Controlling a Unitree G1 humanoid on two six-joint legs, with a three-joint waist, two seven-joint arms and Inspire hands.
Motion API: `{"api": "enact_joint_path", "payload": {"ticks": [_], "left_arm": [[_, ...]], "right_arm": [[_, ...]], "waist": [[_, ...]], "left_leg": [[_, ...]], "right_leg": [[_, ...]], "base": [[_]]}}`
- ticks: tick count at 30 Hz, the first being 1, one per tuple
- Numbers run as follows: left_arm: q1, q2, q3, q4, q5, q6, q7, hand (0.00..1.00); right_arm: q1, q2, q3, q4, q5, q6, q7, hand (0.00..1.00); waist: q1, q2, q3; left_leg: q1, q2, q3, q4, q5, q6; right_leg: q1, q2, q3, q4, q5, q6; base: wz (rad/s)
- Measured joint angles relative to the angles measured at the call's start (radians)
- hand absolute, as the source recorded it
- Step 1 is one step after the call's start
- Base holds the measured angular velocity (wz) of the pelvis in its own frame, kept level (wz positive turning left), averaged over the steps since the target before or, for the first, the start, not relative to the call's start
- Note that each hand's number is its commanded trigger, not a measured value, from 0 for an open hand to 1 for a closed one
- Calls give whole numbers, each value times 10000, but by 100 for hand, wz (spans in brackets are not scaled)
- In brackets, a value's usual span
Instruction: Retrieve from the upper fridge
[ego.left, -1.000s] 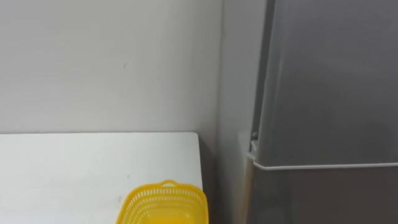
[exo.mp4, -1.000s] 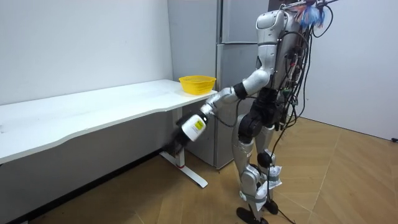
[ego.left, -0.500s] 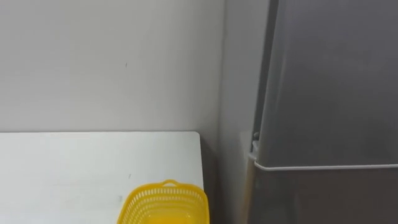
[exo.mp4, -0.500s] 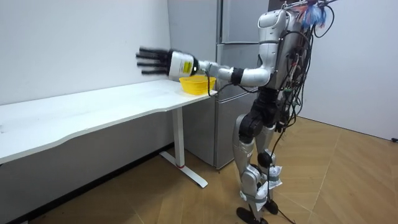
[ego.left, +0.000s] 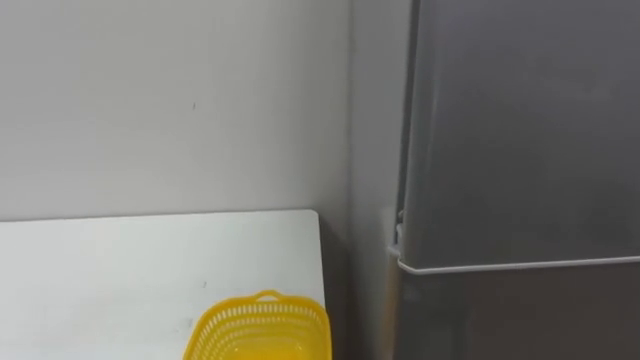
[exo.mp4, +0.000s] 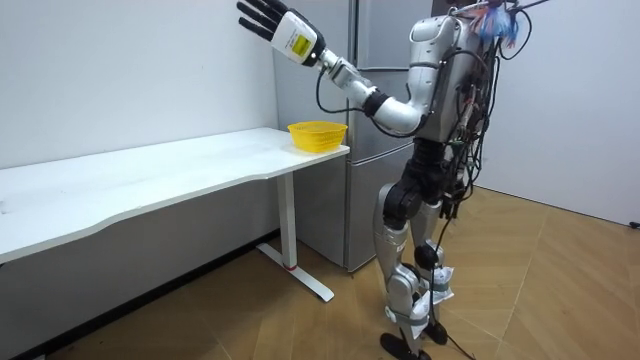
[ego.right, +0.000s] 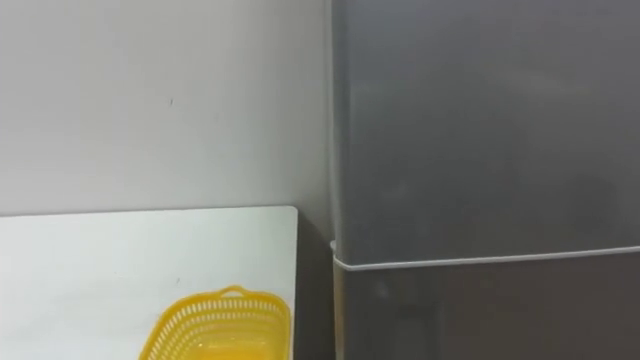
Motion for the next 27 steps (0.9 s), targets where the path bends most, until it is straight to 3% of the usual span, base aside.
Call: {"api": "enact_joint_path", "payload": {"ticks": [5,11,15,20,27], "left_arm": [[-346,253,-1022,-255,-682,385,-1953,0],[-1380,462,-1736,-483,-1470,588,-3964,0],[-1508,469,-2133,-482,-1487,698,-4839,0],[-1508,473,-2739,-418,-1479,1162,-6103,0],[-1506,497,-3291,-292,-1880,1601,-6949,0]], "right_arm": [[-138,-19,-2,27,-11,1,3,0],[-331,-80,-4,203,-121,-15,319,0],[-341,-141,24,211,-126,-2,429,0],[-639,-296,8,248,-414,17,663,0],[-766,-392,20,285,-399,55,659,0]], "waist": [[-321,40,57],[-580,120,30],[-655,141,50],[-833,188,29],[-1048,278,0]], "left_leg": [[-138,5,0,62,0,0],[-252,20,32,66,4,-2],[-211,31,51,62,5,-3],[-243,41,178,74,4,-2],[-290,40,256,95,12,11]], "right_leg": [[-69,-4,-25,-14,1,0],[-225,-1,-9,32,10,-10],[-232,1,15,107,11,-10],[-338,7,177,189,10,-10],[-385,5,251,168,19,-11]], "base": [[2],[-1],[-3],[-8],[-2]]}}
